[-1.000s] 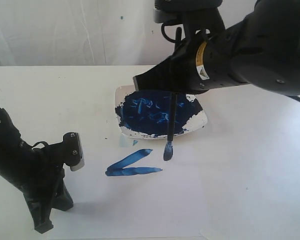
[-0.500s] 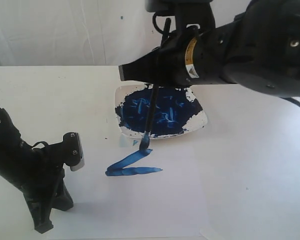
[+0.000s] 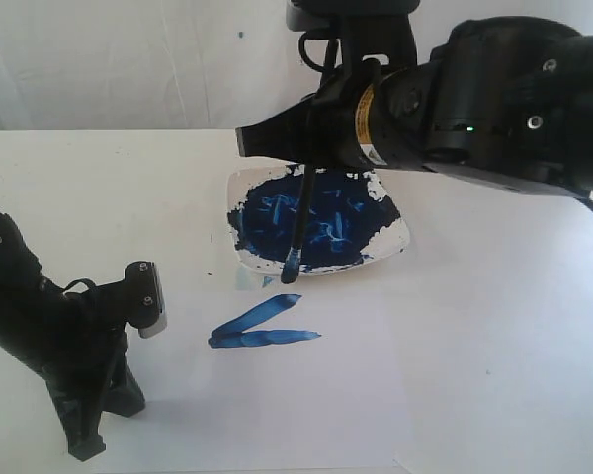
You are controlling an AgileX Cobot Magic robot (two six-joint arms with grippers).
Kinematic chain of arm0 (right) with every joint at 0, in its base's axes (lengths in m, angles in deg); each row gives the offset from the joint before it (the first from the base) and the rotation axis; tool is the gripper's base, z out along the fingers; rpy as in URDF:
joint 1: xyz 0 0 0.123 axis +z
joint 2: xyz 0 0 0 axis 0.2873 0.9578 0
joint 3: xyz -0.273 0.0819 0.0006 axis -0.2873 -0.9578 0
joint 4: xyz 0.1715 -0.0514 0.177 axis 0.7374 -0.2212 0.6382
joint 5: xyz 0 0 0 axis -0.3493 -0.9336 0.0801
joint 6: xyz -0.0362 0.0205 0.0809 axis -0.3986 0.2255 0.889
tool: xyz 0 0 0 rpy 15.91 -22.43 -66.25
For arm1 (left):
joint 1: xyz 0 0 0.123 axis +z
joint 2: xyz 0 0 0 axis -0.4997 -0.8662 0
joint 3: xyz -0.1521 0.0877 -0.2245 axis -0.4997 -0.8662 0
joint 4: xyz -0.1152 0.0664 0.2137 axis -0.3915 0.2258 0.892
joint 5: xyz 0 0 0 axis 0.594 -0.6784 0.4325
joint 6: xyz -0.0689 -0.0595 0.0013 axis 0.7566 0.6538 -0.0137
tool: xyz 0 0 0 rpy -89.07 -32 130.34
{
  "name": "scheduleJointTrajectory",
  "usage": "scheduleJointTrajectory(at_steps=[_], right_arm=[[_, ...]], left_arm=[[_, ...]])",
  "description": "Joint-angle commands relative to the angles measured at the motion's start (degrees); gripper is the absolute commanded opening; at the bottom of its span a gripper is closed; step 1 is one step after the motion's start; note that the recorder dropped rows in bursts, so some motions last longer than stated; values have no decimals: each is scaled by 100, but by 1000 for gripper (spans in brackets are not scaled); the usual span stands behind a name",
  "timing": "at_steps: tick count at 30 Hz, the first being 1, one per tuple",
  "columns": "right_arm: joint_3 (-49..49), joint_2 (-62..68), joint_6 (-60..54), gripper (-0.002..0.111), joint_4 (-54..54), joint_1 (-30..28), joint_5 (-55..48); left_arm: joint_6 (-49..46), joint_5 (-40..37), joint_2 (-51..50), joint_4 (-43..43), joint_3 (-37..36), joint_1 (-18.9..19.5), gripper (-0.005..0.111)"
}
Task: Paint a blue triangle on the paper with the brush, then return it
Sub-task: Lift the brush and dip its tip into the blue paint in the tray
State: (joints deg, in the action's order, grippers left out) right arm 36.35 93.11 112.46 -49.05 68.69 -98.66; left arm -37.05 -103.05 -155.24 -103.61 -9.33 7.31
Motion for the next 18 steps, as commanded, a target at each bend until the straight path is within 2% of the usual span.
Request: scheduleJointTrajectory(at_steps=[1, 18], right_arm=[[6, 15, 209, 0, -158, 1, -119], [-4, 143, 406, 0, -109, 1, -347]], left_arm=[[25, -153, -13, -73, -34, -40, 0], [25, -153, -13, -73, -34, -40, 0]])
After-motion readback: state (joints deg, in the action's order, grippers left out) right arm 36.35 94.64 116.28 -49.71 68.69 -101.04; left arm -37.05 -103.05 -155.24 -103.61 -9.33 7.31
